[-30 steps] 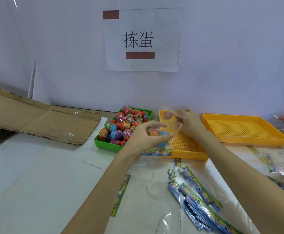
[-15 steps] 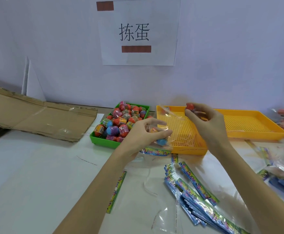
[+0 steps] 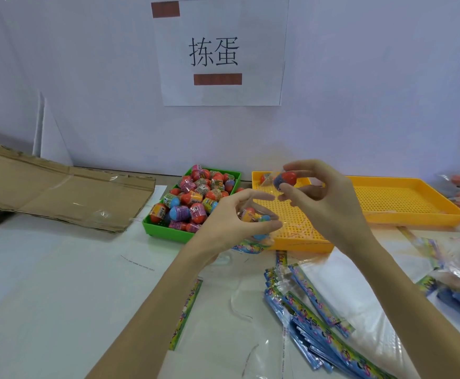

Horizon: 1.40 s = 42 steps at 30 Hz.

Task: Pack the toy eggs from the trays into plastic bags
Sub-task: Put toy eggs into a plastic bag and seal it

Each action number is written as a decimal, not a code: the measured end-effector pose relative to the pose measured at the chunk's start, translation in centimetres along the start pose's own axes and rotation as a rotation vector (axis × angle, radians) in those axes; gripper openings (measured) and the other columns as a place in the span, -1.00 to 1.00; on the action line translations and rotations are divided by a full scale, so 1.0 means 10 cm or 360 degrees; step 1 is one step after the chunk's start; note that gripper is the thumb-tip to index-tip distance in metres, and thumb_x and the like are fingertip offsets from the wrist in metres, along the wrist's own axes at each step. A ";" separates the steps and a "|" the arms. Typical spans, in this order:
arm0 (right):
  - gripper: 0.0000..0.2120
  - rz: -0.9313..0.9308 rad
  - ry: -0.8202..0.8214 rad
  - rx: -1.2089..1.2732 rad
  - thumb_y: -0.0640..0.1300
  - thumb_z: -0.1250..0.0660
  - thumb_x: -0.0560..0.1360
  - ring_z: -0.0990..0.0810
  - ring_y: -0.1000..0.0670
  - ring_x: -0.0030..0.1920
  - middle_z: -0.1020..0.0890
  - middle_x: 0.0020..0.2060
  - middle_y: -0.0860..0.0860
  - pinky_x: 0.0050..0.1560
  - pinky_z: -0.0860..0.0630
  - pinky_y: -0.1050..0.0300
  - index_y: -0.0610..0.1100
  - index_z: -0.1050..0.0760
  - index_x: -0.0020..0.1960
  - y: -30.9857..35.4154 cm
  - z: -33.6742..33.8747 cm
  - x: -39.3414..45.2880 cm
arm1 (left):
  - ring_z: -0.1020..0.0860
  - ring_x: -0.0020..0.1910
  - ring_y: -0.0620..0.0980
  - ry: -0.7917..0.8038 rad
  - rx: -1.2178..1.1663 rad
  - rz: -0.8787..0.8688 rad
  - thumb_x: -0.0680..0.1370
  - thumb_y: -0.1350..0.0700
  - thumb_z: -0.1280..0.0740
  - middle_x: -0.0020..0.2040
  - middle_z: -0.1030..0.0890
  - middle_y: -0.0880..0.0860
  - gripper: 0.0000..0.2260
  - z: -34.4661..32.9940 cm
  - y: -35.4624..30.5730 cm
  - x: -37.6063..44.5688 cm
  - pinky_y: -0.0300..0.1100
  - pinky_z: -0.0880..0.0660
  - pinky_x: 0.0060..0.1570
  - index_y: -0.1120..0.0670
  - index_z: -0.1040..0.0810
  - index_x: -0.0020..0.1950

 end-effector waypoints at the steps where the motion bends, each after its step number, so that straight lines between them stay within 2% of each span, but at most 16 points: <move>1: -0.69 -0.0048 0.0013 0.0084 -0.14 -0.49 0.54 -0.76 -0.01 -0.18 -0.71 0.07 0.02 -0.16 -0.67 0.17 -0.09 -0.57 0.26 0.00 0.01 0.01 | -0.60 0.15 -0.28 -0.0017 0.0002 0.0000 0.46 -0.10 -0.60 0.06 -0.73 -0.18 -0.59 0.00 0.00 0.00 -0.06 -0.46 0.27 -0.21 -0.61 0.28; 4: -0.69 -0.0212 0.0049 0.0235 -0.13 -0.50 0.52 -0.77 -0.01 -0.18 -0.74 0.00 0.01 -0.20 -0.66 0.18 -0.11 -0.57 0.23 -0.01 0.02 0.00 | -0.59 0.16 -0.29 -0.0071 0.0008 -0.0022 0.47 -0.08 -0.60 0.08 -0.73 -0.15 -0.59 -0.01 0.01 0.00 -0.07 -0.45 0.28 -0.21 -0.60 0.28; 7: -0.79 -0.0212 0.0021 0.0094 -0.10 -0.53 0.50 -0.76 0.07 -0.19 -0.77 -0.10 0.04 -0.29 -0.63 0.22 -0.10 -0.64 0.11 -0.04 0.02 -0.02 | -0.60 0.18 -0.30 -0.0039 0.0010 -0.0062 0.48 -0.05 -0.60 0.11 -0.72 -0.21 -0.57 -0.04 0.00 0.01 -0.06 -0.44 0.28 -0.20 -0.57 0.30; 10: -0.78 -0.0209 -0.0021 0.0041 -0.06 -0.54 0.49 -0.75 0.09 -0.18 -0.76 -0.08 0.03 -0.29 -0.64 0.20 -0.08 -0.64 0.11 -0.03 0.02 -0.02 | -0.57 0.24 -0.30 -0.0040 0.0004 -0.0073 0.49 -0.03 -0.59 0.14 -0.70 -0.25 -0.53 -0.04 -0.02 0.00 0.07 -0.42 0.41 -0.16 -0.56 0.36; 12: -0.77 -0.0224 0.0006 0.0051 -0.05 -0.54 0.49 -0.74 0.09 -0.16 -0.74 -0.06 0.05 -0.27 -0.64 0.22 -0.03 -0.65 0.12 -0.02 0.03 -0.02 | -0.58 0.24 -0.27 -0.0053 -0.0002 -0.0103 0.51 -0.03 -0.57 0.15 -0.70 -0.22 -0.56 -0.04 -0.03 0.00 0.11 -0.44 0.42 -0.15 -0.57 0.37; 18: -0.83 -0.0150 0.0221 0.0035 -0.04 -0.41 0.60 -0.73 0.12 0.01 -0.77 -0.05 0.10 -0.06 -0.59 0.24 -0.05 -0.68 0.16 0.02 -0.04 -0.03 | -0.68 0.14 -0.10 -0.0081 -0.0072 -0.0160 0.54 0.00 -0.54 0.11 -0.72 -0.09 -0.68 -0.06 -0.05 0.01 -0.09 -0.64 0.17 -0.11 -0.63 0.28; 20: -0.81 -0.0071 0.0265 -0.0048 0.02 -0.42 0.59 -0.72 0.14 0.02 -0.76 -0.06 0.13 -0.01 -0.60 0.23 -0.04 -0.68 0.13 0.06 -0.07 -0.04 | -0.69 0.08 -0.14 -0.0090 -0.0095 -0.0164 0.54 0.02 -0.55 0.07 -0.72 -0.13 -0.71 -0.06 -0.05 0.01 -0.18 -0.65 0.07 -0.14 -0.63 0.24; 22: -0.85 -0.0006 0.0341 -0.0137 -0.01 -0.48 0.55 -0.70 0.17 0.02 -0.75 -0.07 0.18 -0.06 -0.58 0.27 -0.01 -0.68 0.09 0.07 -0.11 -0.06 | -0.68 -0.09 -0.23 -0.0076 -0.0111 -0.0175 0.56 0.09 -0.53 -0.04 -0.71 -0.19 -0.74 -0.07 -0.06 0.00 -0.34 -0.60 -0.16 -0.14 -0.62 0.21; 24: -0.89 0.0027 0.0375 -0.0220 -0.07 -0.49 0.55 -0.68 0.18 0.00 -0.74 -0.10 0.19 -0.10 -0.55 0.28 0.01 -0.69 0.07 0.05 -0.15 -0.08 | -0.63 -0.26 -0.26 -0.0033 -0.0084 -0.0177 0.58 0.14 -0.50 -0.16 -0.67 -0.20 -0.78 -0.10 -0.05 0.00 -0.38 -0.51 -0.33 -0.09 -0.60 0.16; 28: -0.89 0.0038 0.0380 -0.0275 -0.16 -0.43 0.59 -0.63 0.15 0.00 -0.72 -0.11 0.18 -0.04 -0.49 0.33 0.03 -0.70 0.02 0.02 -0.18 -0.10 | -0.67 0.05 -0.24 0.0090 -0.0011 -0.0081 0.54 0.00 -0.55 0.06 -0.68 -0.22 -0.65 -0.09 -0.03 -0.01 -0.33 -0.59 -0.07 -0.13 -0.54 0.27; 30: -0.85 0.0075 0.0307 -0.0241 -0.23 -0.42 0.59 -0.61 0.13 -0.04 -0.72 -0.13 0.17 -0.06 -0.43 0.40 -0.01 -0.72 0.02 0.04 -0.18 -0.10 | -0.67 0.01 -0.26 0.0193 -0.0085 0.0104 0.53 -0.11 -0.53 0.08 -0.68 -0.19 -0.60 -0.05 -0.01 -0.01 -0.29 -0.63 -0.12 -0.16 -0.48 0.31; 32: -0.85 0.0106 0.0188 -0.0192 -0.26 -0.41 0.59 -0.60 0.13 -0.09 -0.72 -0.11 0.14 -0.10 -0.41 0.42 -0.05 -0.71 0.04 0.05 -0.18 -0.10 | -0.66 -0.08 -0.23 0.0202 -0.0218 0.0211 0.58 -0.15 -0.45 0.08 -0.70 -0.01 -0.64 -0.03 0.00 -0.01 -0.32 -0.60 -0.19 -0.06 -0.50 0.31; 34: -0.86 0.0130 0.0037 -0.0189 -0.23 -0.41 0.61 -0.63 0.10 -0.04 -0.72 -0.05 0.10 -0.10 -0.44 0.37 -0.07 -0.68 0.11 0.07 -0.18 -0.09 | -0.68 -0.04 -0.15 0.0158 -0.0301 0.0227 0.63 -0.15 -0.37 0.12 -0.71 0.09 -0.64 -0.01 -0.01 0.00 -0.31 -0.61 -0.16 0.06 -0.51 0.29; 38: -0.86 0.0195 -0.0261 -0.0148 -0.23 -0.35 0.64 -0.66 0.11 0.02 -0.71 -0.02 0.08 -0.02 -0.56 0.28 -0.12 -0.64 0.16 0.03 -0.11 -0.04 | -0.74 0.00 0.05 -0.0002 -0.0517 0.0186 0.70 -0.01 -0.31 0.11 -0.74 0.04 -0.72 0.03 0.01 0.04 -0.22 -0.65 -0.20 0.18 -0.47 0.25; 40: -0.86 0.0134 -0.0231 -0.0252 -0.24 -0.32 0.65 -0.64 0.18 0.02 -0.68 -0.01 0.13 -0.03 -0.54 0.33 -0.07 -0.63 0.13 -0.09 -0.09 0.05 | -0.70 -0.03 0.03 -0.0245 -0.0557 0.0163 0.69 0.02 -0.33 0.06 -0.73 0.02 -0.79 0.07 0.05 0.07 -0.20 -0.64 -0.20 0.15 -0.55 0.18; 42: -0.80 0.0017 0.0030 -0.0446 -0.24 -0.28 0.67 -0.60 0.21 0.09 -0.65 0.08 0.14 0.00 -0.50 0.36 0.01 -0.57 0.17 -0.27 -0.11 0.18 | -0.65 -0.02 0.00 -0.0425 -0.0613 0.0165 0.68 0.04 -0.35 -0.02 -0.68 0.00 -0.88 0.08 0.11 0.10 -0.14 -0.65 -0.10 0.06 -0.63 0.09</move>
Point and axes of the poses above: each hand's wrist, its own x-axis towards the middle knuckle, its own z-axis out of the back of the hand, y = z × x, the point moved 2 cm from there along x, towards the middle knuckle
